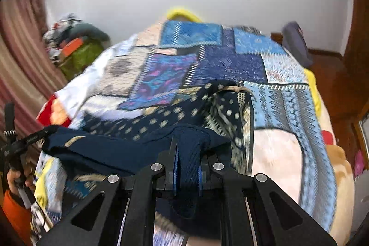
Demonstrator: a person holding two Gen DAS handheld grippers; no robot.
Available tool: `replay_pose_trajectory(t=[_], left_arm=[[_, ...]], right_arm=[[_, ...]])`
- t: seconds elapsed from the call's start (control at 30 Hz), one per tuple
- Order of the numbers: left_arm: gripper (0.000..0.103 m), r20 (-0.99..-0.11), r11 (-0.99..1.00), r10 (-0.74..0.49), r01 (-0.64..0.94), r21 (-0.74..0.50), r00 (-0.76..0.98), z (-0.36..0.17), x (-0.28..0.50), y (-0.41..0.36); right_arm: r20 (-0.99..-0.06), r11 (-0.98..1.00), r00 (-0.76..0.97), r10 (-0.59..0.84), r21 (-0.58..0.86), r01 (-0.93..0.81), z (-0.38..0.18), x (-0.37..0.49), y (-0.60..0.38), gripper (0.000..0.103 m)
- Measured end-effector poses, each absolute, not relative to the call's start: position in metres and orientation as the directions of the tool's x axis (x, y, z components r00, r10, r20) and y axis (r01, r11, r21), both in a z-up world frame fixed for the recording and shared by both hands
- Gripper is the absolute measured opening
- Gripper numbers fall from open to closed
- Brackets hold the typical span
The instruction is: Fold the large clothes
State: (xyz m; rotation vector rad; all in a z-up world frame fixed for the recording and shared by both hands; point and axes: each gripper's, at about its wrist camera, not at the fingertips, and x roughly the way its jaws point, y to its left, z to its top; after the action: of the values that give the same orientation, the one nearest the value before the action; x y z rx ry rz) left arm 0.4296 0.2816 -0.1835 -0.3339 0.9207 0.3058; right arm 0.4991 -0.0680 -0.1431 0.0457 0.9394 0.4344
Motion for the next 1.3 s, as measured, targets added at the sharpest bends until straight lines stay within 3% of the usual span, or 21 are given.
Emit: replay_pose_trajectory(t=[0.23, 0.4, 0.5, 0.57, 0.67, 0.8, 0.9, 0.97, 1.0, 1.1, 1.3], left_arm=[[0.01, -0.877, 0.886, 0.151, -0.456, -0.085, 0.456, -0.266, 0.488, 0.294], [0.012, -0.874, 0.903, 0.209, -0.429, 0.001, 0.439, -0.271, 0.494, 0.286], [0.012, -0.881, 0.907, 0.219, -0.419, 0.025, 0.42, -0.268, 0.496, 0.284], [0.012, -0.89, 0.911, 0.212, -0.411, 0.03, 0.404, -0.262, 0.498, 0.286], [0.013, -0.888, 0.926, 0.211, -0.375, 0.047, 0.408, -0.243, 0.496, 0.283], [0.015, -0.873, 0.95, 0.209, -0.305, 0.074, 0.441, -0.207, 0.482, 0.274], [0.023, -0.87, 0.959, 0.162, -0.281, 0.028, 0.465, -0.184, 0.466, 0.269], [0.061, -0.848, 0.956, 0.185, -0.289, 0.04, 0.496, -0.17, 0.453, 0.266], [0.068, -0.823, 0.953, 0.223, -0.295, 0.071, 0.523, -0.162, 0.445, 0.263], [0.073, -0.789, 0.955, 0.263, -0.264, 0.133, 0.555, -0.155, 0.431, 0.252], [0.076, -0.859, 0.988, 0.114, -0.144, 0.048, 0.498, -0.198, 0.421, 0.224]], right_arm=[[-0.853, 0.936, 0.421, 0.309, 0.194, -0.295, -0.221, 0.579, -0.06, 0.01], [-0.829, 0.885, 0.34, 0.444, 0.346, -0.311, -0.227, 0.592, -0.089, 0.01], [-0.831, 0.888, 0.334, 0.445, 0.362, -0.283, -0.22, 0.595, -0.114, 0.01], [-0.85, 0.919, 0.37, 0.375, 0.288, -0.267, -0.212, 0.591, -0.123, 0.01], [-0.854, 0.972, 0.512, 0.091, -0.036, -0.233, -0.191, 0.577, -0.133, 0.01], [-0.838, 0.943, 0.513, 0.184, 0.003, -0.333, -0.166, 0.551, -0.14, 0.01], [-0.826, 0.91, 0.513, 0.231, -0.003, -0.414, -0.151, 0.523, -0.127, 0.01], [-0.823, 0.885, 0.502, 0.267, 0.003, -0.466, -0.147, 0.506, -0.11, 0.01], [-0.823, 0.868, 0.49, 0.287, 0.008, -0.496, -0.148, 0.496, -0.099, 0.01], [-0.831, 0.833, 0.459, 0.313, 0.009, -0.553, -0.155, 0.476, -0.072, 0.01], [-0.868, 0.761, 0.415, 0.271, -0.071, -0.645, -0.197, 0.458, -0.008, 0.01]])
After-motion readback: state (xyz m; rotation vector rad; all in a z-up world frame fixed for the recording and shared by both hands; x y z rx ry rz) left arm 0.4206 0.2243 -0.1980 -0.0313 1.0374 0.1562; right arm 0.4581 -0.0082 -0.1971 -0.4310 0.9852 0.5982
